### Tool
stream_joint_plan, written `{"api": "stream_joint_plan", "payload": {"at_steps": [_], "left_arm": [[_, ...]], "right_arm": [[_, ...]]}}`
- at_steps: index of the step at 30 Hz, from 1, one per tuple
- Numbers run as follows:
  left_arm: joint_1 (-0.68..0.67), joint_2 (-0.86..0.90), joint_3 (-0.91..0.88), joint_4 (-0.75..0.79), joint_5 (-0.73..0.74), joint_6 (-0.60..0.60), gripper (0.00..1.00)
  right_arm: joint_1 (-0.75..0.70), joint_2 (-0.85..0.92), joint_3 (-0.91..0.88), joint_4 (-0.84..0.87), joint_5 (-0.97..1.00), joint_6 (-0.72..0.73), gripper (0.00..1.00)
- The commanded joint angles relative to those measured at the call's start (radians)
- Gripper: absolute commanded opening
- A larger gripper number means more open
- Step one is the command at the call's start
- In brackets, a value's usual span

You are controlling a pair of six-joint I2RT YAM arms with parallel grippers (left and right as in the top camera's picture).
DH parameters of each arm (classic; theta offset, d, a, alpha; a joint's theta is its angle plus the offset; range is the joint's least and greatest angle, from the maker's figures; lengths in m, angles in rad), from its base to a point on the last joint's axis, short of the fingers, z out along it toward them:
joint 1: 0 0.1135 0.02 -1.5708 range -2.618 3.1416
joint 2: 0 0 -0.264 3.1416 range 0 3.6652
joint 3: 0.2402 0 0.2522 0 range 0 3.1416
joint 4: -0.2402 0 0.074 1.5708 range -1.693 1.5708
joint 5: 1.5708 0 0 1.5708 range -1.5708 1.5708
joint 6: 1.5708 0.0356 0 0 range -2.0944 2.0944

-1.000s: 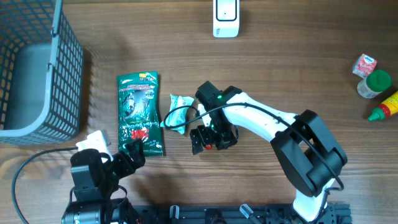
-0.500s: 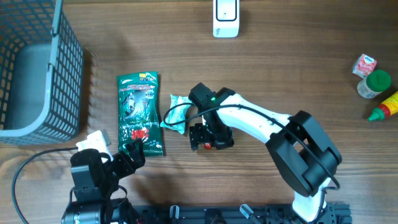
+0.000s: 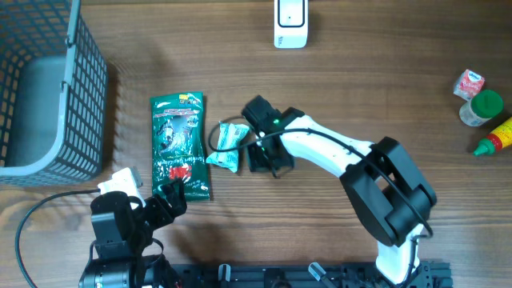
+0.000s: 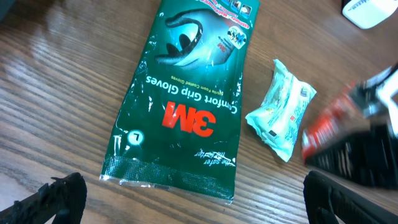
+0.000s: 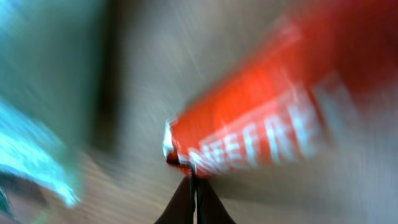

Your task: Scan the item barcode

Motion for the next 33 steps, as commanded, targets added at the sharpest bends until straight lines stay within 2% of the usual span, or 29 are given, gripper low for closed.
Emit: {"api": "stream_joint_plan", "payload": {"at_steps": [1,6,7,8,9,10,11,16,18,21,33], "left_arm": [[0.007,-0.005,-0.005,0.002,-0.009,0.013,1.00],[0.007,-0.005,-0.005,0.002,-0.009,0.013,1.00],[0.007,-0.005,-0.005,0.002,-0.009,0.013,1.00],[0.007,-0.005,-0.005,0.002,-0.009,0.013,1.00],[0.007,-0.005,-0.005,0.002,-0.009,0.013,1.00],[0.007,-0.005,-0.005,0.002,-0.009,0.013,1.00],[0.007,-0.005,-0.005,0.002,-0.009,0.013,1.00],[0.007,-0.005,-0.005,0.002,-0.009,0.013,1.00],[0.007,-0.005,-0.005,0.002,-0.009,0.013,1.00],[0.007,-0.005,-0.005,0.002,-0.009,0.013,1.00],[0.007,-0.005,-0.005,0.002,-0.009,0.013,1.00]], "right_arm": [[-0.004,0.254,-0.100,0.000,0.317,-0.082,0.04],[-0.004,0.167,-0.068,-0.084,0.341,-0.054,0.04],[-0.004,0.048,-0.068,-0.115,0.369,-0.039,0.04],[-0.004,0.005,-0.068,-0.111,0.369,-0.031,0.13],[-0.004,-0.035,-0.068,-0.098,0.370,-0.016,0.47],[-0.006,-0.065,-0.068,-0.082,0.370,-0.018,0.64],[-0.009,-0.103,-0.068,-0.045,0.370,-0.019,0.69],[-0.012,-0.128,-0.068,0.146,0.364,-0.064,0.65],[-0.011,-0.105,-0.068,0.187,0.342,-0.105,0.70],[-0.012,-0.097,-0.068,0.193,0.343,-0.127,0.79],[-0.007,-0.098,-0.060,0.262,0.214,-0.205,0.79]]}}
